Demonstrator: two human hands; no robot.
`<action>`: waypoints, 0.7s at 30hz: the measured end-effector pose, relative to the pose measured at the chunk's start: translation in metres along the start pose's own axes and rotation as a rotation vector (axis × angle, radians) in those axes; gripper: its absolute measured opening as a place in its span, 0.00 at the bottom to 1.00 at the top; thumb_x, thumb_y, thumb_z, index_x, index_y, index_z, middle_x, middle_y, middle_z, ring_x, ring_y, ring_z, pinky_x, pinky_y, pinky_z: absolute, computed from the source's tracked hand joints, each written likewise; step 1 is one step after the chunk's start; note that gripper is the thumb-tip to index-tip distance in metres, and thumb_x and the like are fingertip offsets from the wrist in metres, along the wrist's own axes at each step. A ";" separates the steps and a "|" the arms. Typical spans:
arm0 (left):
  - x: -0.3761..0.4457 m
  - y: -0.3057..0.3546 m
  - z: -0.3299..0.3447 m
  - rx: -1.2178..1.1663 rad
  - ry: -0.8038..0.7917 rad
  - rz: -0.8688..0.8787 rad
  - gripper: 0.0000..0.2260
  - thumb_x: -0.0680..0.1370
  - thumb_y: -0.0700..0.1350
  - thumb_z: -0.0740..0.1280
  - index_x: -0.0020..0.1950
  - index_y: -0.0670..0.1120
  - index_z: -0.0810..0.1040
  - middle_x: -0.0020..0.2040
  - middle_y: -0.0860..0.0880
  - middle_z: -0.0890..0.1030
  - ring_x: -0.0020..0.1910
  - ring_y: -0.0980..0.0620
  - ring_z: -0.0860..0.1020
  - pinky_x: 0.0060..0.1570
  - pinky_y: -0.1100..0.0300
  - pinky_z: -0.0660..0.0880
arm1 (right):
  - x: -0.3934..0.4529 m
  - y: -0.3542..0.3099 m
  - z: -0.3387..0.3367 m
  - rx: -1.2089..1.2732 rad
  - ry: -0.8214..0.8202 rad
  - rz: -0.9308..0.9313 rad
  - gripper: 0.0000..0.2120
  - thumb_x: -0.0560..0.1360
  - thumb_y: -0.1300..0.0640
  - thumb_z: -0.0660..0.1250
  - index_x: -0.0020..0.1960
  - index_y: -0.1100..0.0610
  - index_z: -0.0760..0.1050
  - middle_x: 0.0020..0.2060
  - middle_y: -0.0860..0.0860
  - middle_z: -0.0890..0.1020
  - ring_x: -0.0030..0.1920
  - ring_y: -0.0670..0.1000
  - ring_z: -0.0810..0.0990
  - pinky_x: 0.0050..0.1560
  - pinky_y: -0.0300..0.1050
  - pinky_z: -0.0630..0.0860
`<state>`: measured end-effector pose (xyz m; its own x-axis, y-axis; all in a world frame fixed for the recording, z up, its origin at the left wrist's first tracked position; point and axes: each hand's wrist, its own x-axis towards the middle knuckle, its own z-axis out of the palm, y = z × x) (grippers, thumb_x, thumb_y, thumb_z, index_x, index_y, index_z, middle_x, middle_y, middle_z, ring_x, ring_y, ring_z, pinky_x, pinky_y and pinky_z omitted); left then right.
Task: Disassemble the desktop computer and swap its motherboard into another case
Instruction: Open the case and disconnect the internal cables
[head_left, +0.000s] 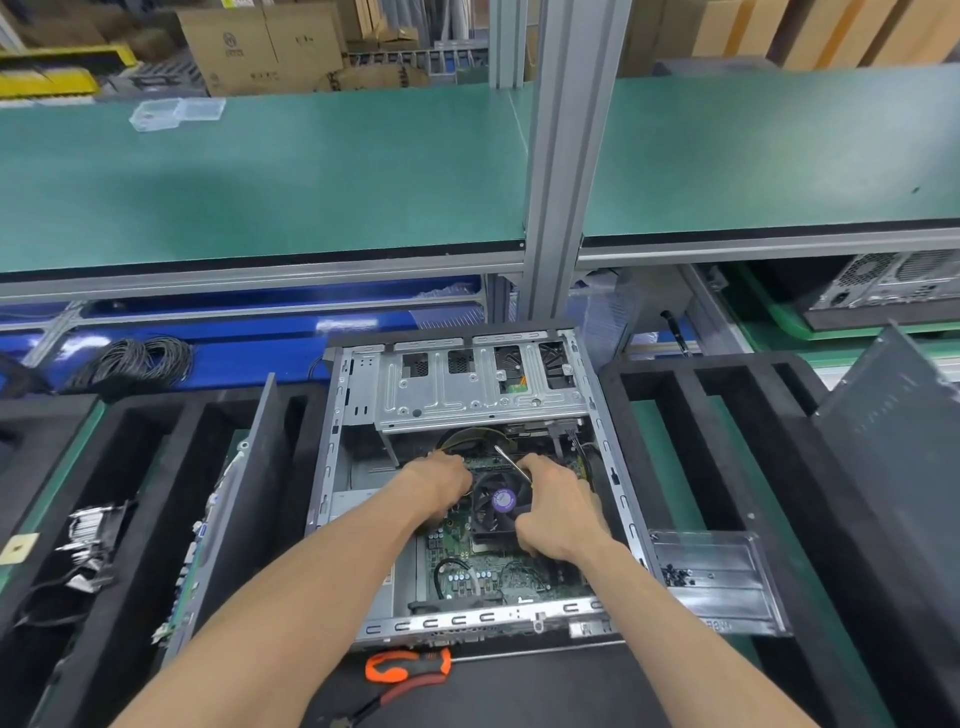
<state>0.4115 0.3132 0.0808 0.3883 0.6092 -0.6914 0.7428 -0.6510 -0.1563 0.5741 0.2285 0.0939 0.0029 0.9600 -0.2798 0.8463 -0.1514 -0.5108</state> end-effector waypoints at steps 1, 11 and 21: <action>0.000 0.000 0.000 -0.010 0.003 -0.002 0.15 0.76 0.34 0.70 0.34 0.43 0.69 0.40 0.45 0.75 0.37 0.46 0.74 0.41 0.55 0.74 | 0.000 0.000 0.000 -0.002 -0.001 0.000 0.37 0.54 0.58 0.67 0.63 0.47 0.70 0.46 0.42 0.73 0.43 0.54 0.74 0.36 0.44 0.66; -0.004 -0.006 -0.004 -0.044 0.043 -0.009 0.16 0.72 0.43 0.76 0.34 0.45 0.70 0.36 0.49 0.72 0.36 0.49 0.74 0.35 0.56 0.73 | 0.001 0.001 0.000 0.010 -0.017 0.014 0.36 0.53 0.59 0.67 0.62 0.46 0.69 0.43 0.41 0.72 0.43 0.54 0.78 0.32 0.41 0.65; -0.032 -0.015 -0.005 -0.106 0.189 -0.071 0.06 0.76 0.37 0.61 0.52 0.44 0.74 0.50 0.43 0.74 0.43 0.44 0.72 0.41 0.50 0.70 | -0.002 -0.001 -0.002 0.116 -0.036 0.013 0.37 0.48 0.60 0.73 0.55 0.42 0.69 0.36 0.42 0.77 0.36 0.45 0.76 0.28 0.40 0.68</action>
<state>0.3901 0.3059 0.1084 0.4208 0.7325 -0.5351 0.8212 -0.5582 -0.1183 0.5747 0.2269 0.0969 -0.0075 0.9489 -0.3155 0.7790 -0.1923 -0.5968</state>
